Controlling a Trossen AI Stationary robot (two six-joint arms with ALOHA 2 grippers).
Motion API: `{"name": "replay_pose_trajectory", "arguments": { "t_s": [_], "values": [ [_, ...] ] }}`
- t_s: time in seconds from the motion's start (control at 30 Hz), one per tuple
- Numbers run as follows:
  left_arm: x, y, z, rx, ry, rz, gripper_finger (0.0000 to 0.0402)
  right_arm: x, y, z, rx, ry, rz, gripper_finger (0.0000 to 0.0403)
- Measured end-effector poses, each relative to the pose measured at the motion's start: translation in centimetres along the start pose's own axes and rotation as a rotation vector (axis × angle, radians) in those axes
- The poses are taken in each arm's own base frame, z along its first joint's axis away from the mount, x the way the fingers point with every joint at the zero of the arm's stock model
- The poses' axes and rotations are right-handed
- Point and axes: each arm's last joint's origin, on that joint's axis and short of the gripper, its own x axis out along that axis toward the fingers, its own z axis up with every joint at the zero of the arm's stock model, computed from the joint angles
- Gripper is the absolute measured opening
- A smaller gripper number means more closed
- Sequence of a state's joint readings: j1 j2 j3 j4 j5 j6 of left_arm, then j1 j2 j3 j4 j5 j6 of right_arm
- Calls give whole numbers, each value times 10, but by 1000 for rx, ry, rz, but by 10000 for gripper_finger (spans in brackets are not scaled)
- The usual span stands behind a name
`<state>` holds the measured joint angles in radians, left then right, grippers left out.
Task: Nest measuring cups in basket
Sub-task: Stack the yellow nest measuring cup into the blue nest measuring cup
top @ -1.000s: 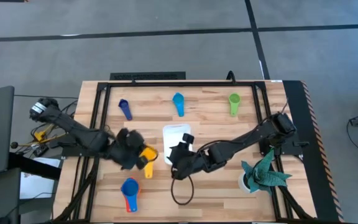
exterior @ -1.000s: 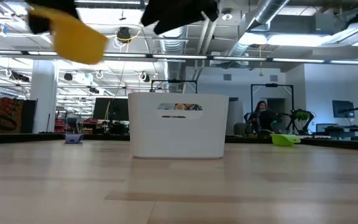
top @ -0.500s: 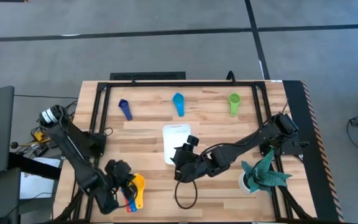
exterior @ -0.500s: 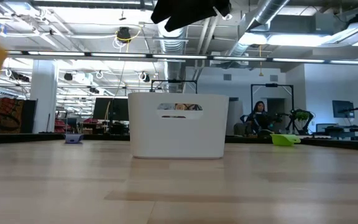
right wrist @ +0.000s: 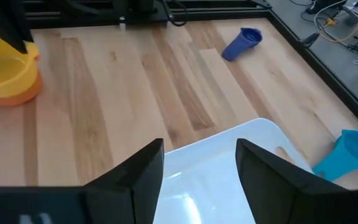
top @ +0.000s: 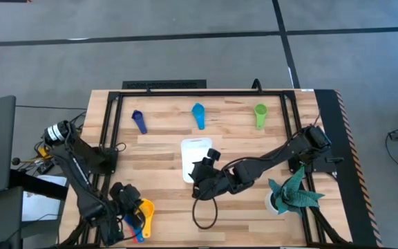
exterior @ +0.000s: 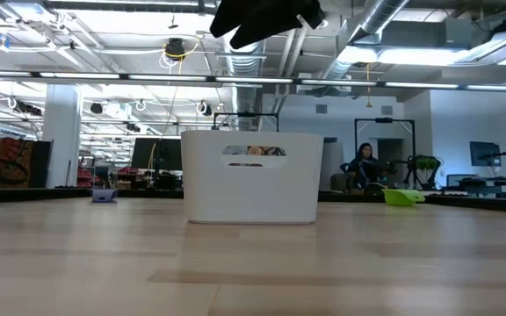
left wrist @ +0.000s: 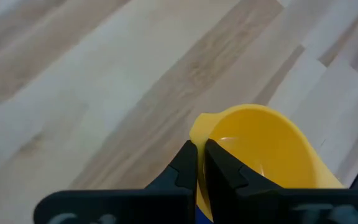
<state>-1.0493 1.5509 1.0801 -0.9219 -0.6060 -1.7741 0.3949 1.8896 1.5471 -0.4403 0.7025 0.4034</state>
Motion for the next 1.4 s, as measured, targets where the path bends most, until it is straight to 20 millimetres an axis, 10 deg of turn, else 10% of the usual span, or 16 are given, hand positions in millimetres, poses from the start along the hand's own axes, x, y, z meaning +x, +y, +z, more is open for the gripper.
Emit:
{"name": "replay_pose_trajectory", "arguments": {
  "t_s": [0.67,1.4],
  "values": [
    [-16,6,-47,-76,74,68,0,3,-4,2,16,0,-11,222],
    [-29,17,-29,266,11,80,92,3,-3,2,18,-3,-9,223]
  ]
}}
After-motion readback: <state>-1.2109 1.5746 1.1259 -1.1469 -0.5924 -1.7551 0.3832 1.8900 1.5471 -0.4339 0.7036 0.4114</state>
